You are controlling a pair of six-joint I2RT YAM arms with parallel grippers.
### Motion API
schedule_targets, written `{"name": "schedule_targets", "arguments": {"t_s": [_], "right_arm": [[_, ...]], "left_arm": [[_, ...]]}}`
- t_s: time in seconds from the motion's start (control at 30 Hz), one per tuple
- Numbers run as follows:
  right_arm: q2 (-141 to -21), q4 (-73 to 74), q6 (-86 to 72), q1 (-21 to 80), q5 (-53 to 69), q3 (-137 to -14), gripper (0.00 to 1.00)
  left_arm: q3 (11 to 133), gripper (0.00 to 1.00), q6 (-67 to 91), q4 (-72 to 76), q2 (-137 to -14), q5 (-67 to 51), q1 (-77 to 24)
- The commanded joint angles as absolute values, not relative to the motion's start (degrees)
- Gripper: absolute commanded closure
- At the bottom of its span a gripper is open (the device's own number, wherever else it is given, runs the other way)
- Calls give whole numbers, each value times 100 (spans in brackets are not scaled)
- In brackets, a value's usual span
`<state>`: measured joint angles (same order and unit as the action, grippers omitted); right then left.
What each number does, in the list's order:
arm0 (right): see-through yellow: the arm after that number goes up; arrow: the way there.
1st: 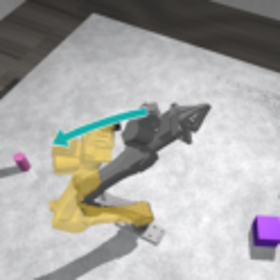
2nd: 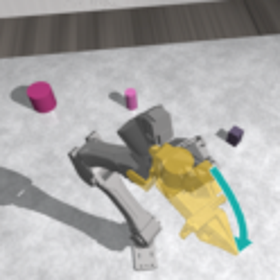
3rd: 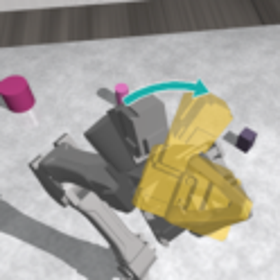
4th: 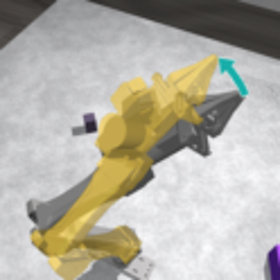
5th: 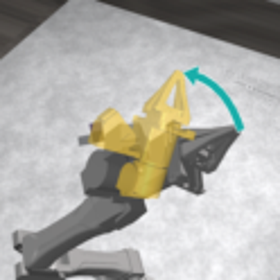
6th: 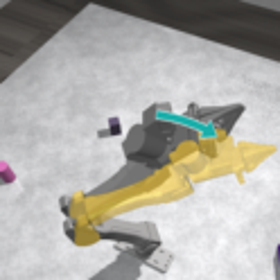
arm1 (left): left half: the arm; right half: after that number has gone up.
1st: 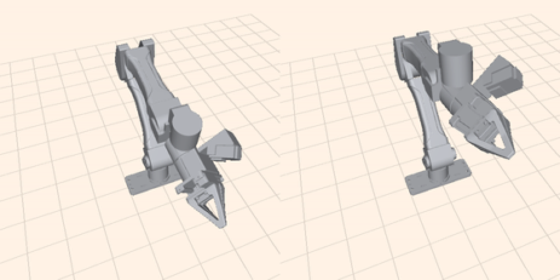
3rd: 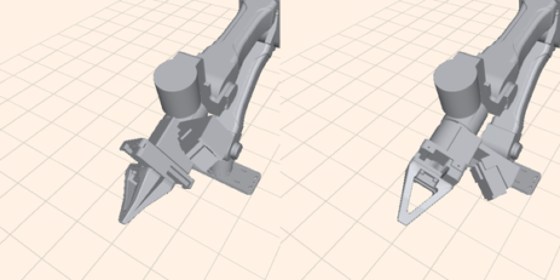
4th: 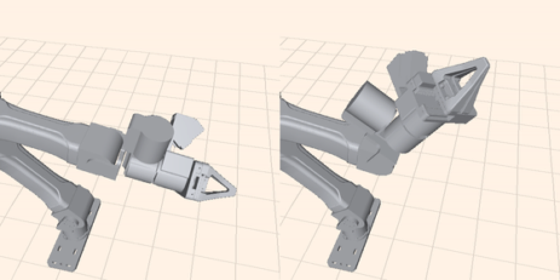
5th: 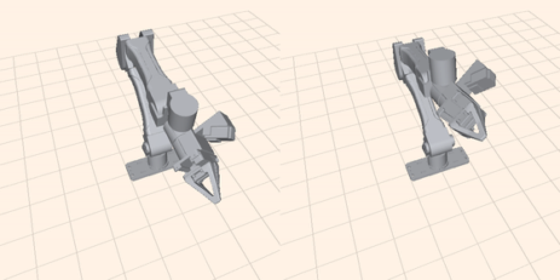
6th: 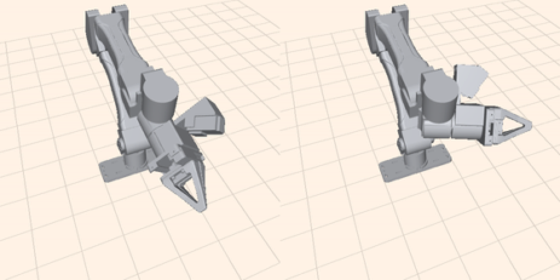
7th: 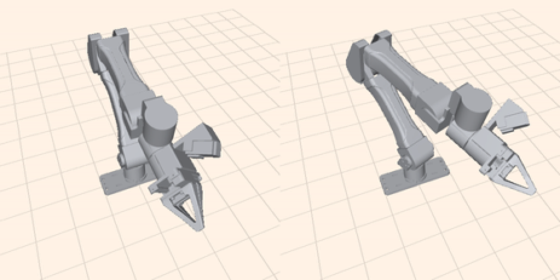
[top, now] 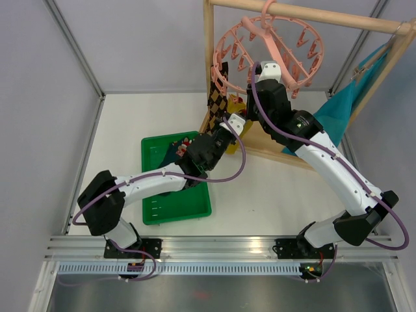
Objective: Clip the socks to the hanger
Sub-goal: Clamp the sock onto the hanger.
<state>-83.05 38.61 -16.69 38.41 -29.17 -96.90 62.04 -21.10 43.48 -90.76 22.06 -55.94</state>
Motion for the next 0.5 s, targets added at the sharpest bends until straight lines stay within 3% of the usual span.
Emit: {"name": "schedule_targets", "arguments": {"t_s": [0.0,0.47], "right_arm": [[-8182,3885,-1538,3885,-2944,-9782,100],[-8394,4017,-1520,3876,-3357,-10072,100]], "left_arm": [[6082,98,-1986,4913,-8737,2039,-5572],[5924,98,-2030,4975,-8560,1995,-5572]]}}
